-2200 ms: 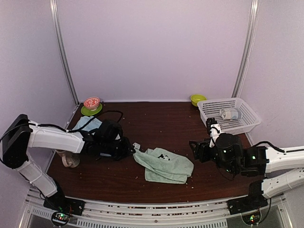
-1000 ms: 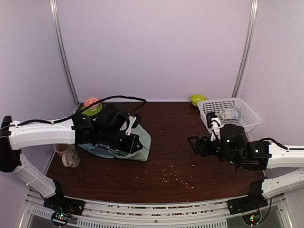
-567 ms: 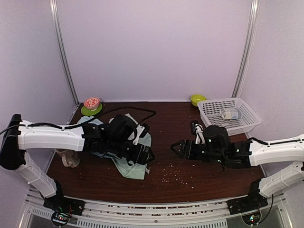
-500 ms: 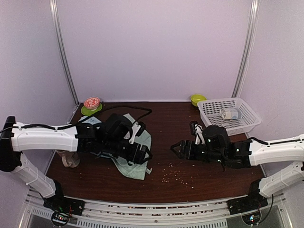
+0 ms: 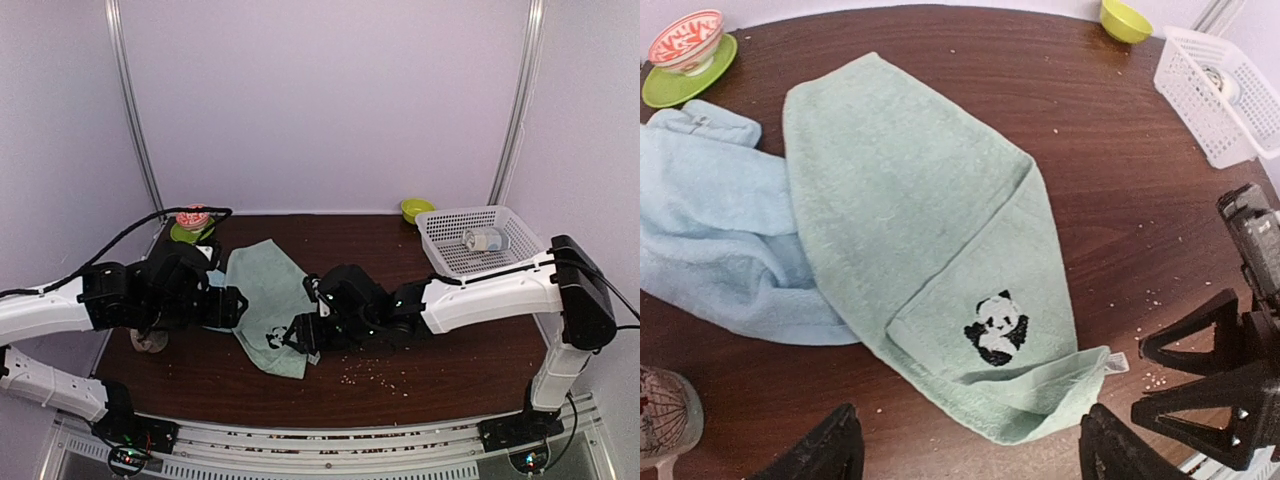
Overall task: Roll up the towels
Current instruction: Pick up the towel from the center of the board.
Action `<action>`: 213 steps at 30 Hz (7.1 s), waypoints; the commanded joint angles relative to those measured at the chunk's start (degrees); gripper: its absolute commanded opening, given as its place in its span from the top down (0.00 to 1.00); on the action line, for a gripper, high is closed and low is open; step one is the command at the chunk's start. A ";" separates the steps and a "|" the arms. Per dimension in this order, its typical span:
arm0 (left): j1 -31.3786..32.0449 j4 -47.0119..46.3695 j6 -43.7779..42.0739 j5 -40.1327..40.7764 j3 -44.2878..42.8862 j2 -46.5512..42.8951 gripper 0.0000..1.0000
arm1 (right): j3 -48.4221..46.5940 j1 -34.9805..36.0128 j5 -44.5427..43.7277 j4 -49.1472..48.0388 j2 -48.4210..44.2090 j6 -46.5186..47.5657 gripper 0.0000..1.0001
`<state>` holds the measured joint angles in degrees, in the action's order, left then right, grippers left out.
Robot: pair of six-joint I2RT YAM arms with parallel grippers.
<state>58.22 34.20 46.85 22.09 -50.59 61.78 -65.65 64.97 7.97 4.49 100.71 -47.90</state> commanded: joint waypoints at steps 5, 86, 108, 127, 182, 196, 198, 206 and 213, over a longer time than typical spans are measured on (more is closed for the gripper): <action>-0.30 3.06 4.79 6.76 5.46 -9.28 0.25 | -8.85 -0.08 -0.53 11.55 7.89 -0.86 0.40; -0.30 -1.41 8.85 4.17 10.68 -5.27 0.25 | -4.37 -3.70 12.52 11.51 6.53 32.97 0.64; -8.03 -5.09 2.35 1.09 3.27 3.57 0.25 | 19.38 0.84 3.41 21.10 -28.02 29.81 1.00; -19.10 -7.09 -2.06 -7.66 -14.02 22.67 0.31 | 9.80 0.43 -10.65 16.77 -61.29 25.33 1.00; 10.78 -13.89 -6.96 -19.43 -34.40 54.13 0.77 | -0.41 -25.53 -21.33 17.82 -34.98 15.90 1.00; 6.64 7.06 -27.68 -11.09 -36.35 27.81 1.00 | 10.90 -25.51 -16.69 18.53 -48.40 8.86 1.00; 4.57 4.67 -28.59 -14.43 -34.15 28.06 0.98 | 13.98 -25.50 -16.50 16.67 -48.77 7.24 1.00; 1.52 -3.46 -25.62 -16.39 -31.01 41.26 0.87 | 19.56 -25.71 -18.36 13.53 -45.09 5.58 1.00; 0.93 -4.31 -23.84 -14.66 -25.66 37.90 0.35 | 19.18 -26.77 -18.78 14.98 -43.81 9.51 1.00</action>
<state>59.61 33.04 22.15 6.35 -78.22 106.78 -45.82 38.87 -9.26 20.71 56.75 -40.71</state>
